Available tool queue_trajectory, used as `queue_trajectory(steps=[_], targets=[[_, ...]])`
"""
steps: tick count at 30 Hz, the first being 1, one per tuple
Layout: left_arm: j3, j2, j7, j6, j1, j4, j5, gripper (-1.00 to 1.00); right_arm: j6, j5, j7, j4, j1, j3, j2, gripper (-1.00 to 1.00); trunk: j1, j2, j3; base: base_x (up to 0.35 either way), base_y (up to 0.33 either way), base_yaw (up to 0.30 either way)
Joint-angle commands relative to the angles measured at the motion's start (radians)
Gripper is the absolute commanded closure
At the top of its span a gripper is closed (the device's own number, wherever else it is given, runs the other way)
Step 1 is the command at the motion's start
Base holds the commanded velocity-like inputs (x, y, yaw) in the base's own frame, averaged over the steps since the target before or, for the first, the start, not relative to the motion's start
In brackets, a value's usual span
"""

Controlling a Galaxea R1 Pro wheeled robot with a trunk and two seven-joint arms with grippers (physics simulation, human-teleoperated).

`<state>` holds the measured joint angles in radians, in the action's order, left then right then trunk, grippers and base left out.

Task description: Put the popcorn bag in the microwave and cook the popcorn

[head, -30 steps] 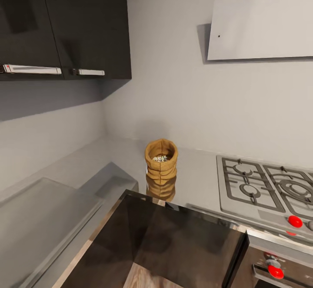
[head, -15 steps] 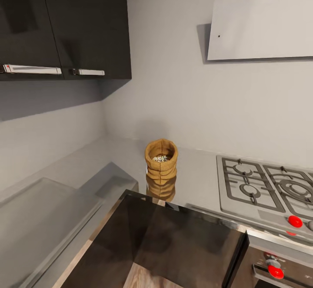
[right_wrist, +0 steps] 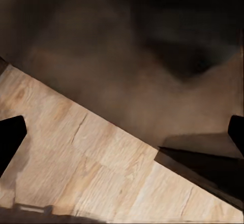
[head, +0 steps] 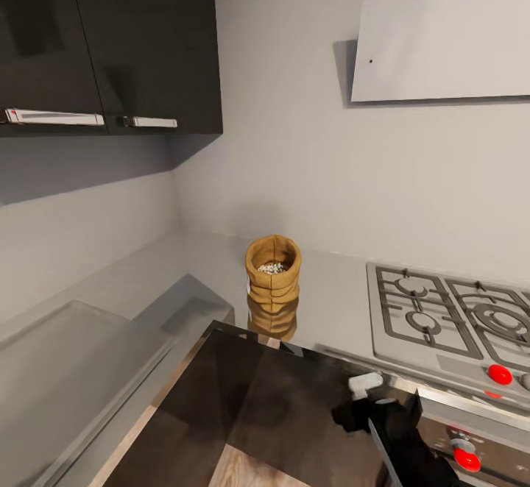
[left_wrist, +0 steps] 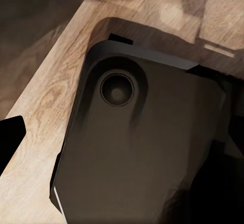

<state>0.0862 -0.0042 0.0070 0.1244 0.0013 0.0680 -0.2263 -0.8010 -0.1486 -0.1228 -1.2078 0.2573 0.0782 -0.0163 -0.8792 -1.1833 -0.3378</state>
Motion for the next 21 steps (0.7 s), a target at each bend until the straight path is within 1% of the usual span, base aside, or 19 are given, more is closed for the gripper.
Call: queue_trajectory(steps=[1, 2, 3, 4, 6, 8, 13, 14, 15, 16, 17, 18, 21], targets=[[0.007, 0.0, 0.001, 0.001, 0.0, 0.001, 0.002, -1.0, -0.065, -0.03, -0.037, -0.123, 0.002, 0.009, -0.001, -1.0, 0.0, -0.001, -0.001, 0.0, 0.0, 0.0], [0.007, 0.0, 0.001, 0.001, 0.0, 0.001, 0.002, -1.0, -0.143, -0.03, -0.07, -0.214, 0.002, 0.026, 0.0, -1.0, 0.0, -0.001, -0.001, 0.0, 0.0, 0.0], [0.007, 0.0, 0.001, 0.001, 0.0, 0.001, 0.002, -1.0, -0.174, -0.03, -0.084, -0.26, 0.002, 0.03, 0.002, -1.0, 0.0, -0.001, -0.001, 0.0, 0.0, 0.0], [0.007, 0.0, 0.001, 0.001, 0.0, 0.001, 0.002, -1.0, -0.204, -0.031, -0.092, -0.305, 0.003, 0.033, 0.016, -1.0, 0.0, -0.001, -0.001, 0.0, 0.0, 0.0], [0.007, 0.0, 0.001, 0.001, 0.0, 0.001, 0.002, -1.0, -0.246, -0.031, -0.097, -0.33, 0.0, 0.035, 0.038, -1.0, 0.0, -0.001, -0.001, 0.0, 0.0, 0.0], [0.007, 0.0, 0.001, 0.001, 0.0, 0.001, 0.002, -1.0, -0.246, -0.031, -0.097, -0.337, -0.001, 0.036, 0.05, -1.0, 0.0, -0.001, -0.001, 0.0, 0.0, 0.0], [0.007, 0.0, 0.001, 0.001, 0.0, 0.001, 0.004, -1.0, -0.246, -0.031, -0.098, -0.342, 0.009, 0.036, 0.068, -1.0, 0.0, -0.001, -0.001, 0.0, 0.0, 0.0], [0.007, 0.0, 0.001, 0.001, 0.0, 0.001, 0.004, -1.0, -0.246, -0.032, -0.098, -0.344, 0.032, 0.036, 0.075, -1.0, 0.0, -0.001, -0.001, 0.0, 0.0, 0.0], [0.007, 0.0, 0.001, 0.001, 0.0, 0.001, 0.004, -1.0, -0.246, -0.032, -0.098, -0.344, 0.046, 0.036, 0.076, -1.0, 0.0, -0.001, -0.001, 0.0, 0.0, 0.0], [0.007, 0.0, 0.001, 0.001, 0.0, 0.001, 0.005, -1.0, -0.246, -0.031, -0.098, -0.344, 0.075, 0.036, 0.077, -1.0, 0.0, -0.001, -0.001, 0.0, 0.0, 0.0], [0.007, 0.0, 0.001, 0.0, 0.0, 0.001, 0.005, -1.0, -0.246, -0.031, -0.098, -0.345, 0.151, 0.035, 0.079, -1.0, 0.0, -0.001, -0.001, 0.0, 0.0, 0.0], [0.006, 0.0, 0.001, 0.0, 0.0, 0.001, 0.005, -1.0, -0.246, -0.031, -0.098, -0.345, 0.183, 0.034, 0.079, -1.0, 0.0, -0.001, -0.001, 0.0, 0.0, 0.0], [0.006, 0.0, 0.001, 0.0, 0.0, 0.001, 0.005, -1.0, -0.246, -0.031, -0.097, -0.345, 0.245, 0.032, 0.079, -1.0, 0.0, -0.001, -0.001, 0.0, 0.0, 0.0]])
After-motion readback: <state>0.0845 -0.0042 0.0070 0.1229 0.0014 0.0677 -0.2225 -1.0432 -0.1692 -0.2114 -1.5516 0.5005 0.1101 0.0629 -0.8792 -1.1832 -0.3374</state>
